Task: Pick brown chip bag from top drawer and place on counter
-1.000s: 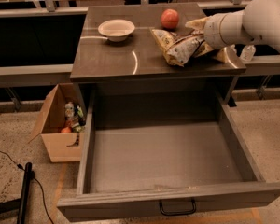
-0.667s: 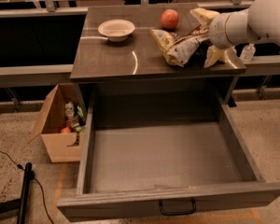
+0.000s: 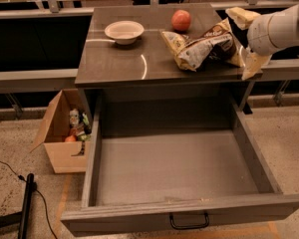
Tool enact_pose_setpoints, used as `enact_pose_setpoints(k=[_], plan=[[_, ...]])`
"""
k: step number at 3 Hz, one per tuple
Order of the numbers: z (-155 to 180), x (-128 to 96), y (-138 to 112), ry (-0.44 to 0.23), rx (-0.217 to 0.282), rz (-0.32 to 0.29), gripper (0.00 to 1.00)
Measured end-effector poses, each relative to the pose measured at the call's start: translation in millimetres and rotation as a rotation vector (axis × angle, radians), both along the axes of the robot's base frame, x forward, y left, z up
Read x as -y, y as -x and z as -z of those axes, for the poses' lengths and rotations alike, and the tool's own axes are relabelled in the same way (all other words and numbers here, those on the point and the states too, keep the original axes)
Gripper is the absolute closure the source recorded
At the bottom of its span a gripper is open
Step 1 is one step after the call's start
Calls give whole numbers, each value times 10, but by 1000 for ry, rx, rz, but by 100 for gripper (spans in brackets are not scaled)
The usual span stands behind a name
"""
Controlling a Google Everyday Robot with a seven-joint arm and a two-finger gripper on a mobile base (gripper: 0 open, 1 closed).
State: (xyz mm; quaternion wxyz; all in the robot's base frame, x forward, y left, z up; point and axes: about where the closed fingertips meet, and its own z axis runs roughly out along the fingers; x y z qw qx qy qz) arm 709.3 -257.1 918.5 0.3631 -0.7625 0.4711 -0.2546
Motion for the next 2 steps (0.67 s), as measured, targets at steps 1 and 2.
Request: enact_pose_setpoints(k=[1,2], plan=[[18,343,245,65,-50,88,0],[33,333,230,63,-52,89,0]])
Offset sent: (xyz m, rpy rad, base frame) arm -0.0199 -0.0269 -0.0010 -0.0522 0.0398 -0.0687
